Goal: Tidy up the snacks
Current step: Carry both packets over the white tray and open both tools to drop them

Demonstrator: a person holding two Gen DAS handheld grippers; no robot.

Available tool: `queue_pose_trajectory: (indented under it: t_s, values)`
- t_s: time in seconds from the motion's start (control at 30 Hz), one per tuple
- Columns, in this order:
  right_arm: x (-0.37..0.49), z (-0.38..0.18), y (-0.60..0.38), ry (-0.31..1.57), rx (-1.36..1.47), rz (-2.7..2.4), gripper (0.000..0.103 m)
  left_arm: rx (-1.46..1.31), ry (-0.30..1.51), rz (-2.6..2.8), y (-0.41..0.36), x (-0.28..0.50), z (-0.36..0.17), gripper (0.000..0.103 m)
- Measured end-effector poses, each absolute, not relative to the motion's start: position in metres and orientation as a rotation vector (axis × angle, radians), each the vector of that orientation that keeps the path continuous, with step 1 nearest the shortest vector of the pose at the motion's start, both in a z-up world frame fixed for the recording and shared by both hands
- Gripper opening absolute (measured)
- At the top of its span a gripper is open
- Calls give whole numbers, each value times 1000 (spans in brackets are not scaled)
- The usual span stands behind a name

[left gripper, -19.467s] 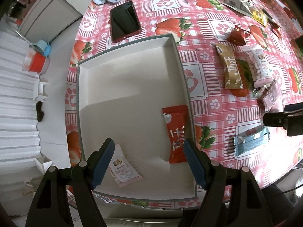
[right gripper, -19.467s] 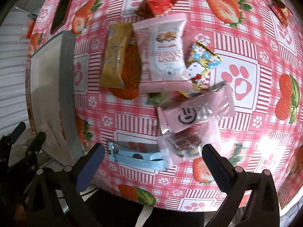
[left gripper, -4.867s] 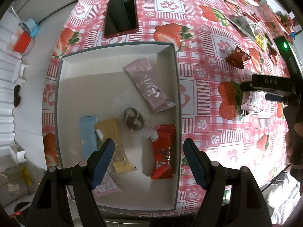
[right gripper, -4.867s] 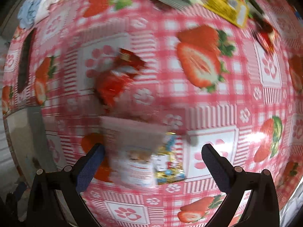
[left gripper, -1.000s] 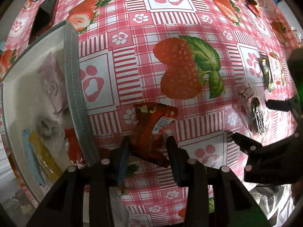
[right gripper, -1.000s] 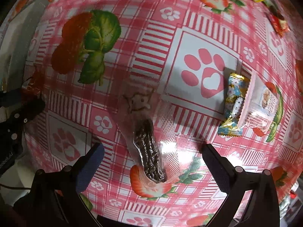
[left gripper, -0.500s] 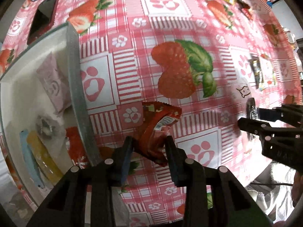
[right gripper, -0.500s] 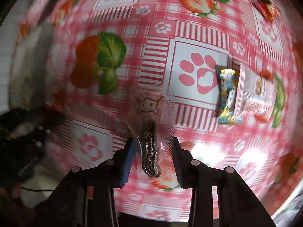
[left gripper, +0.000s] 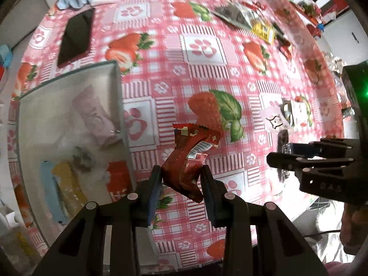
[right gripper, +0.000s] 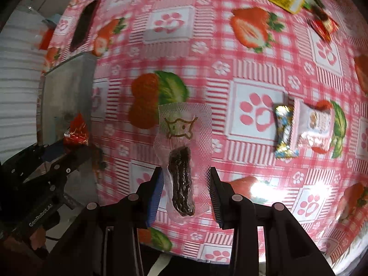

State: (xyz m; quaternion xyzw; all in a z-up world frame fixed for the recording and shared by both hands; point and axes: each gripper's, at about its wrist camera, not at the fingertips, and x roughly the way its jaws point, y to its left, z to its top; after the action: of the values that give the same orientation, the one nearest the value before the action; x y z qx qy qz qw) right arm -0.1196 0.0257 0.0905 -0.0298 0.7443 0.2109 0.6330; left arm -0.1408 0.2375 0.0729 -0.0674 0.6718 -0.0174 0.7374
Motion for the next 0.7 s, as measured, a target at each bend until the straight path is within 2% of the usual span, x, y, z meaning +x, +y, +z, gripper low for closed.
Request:
queue_pose_trajectory:
  t_s: [0.7]
  values:
    - [-96,82,186,1635,-224,714,40,-286,1400,238,350,-181,83,38]
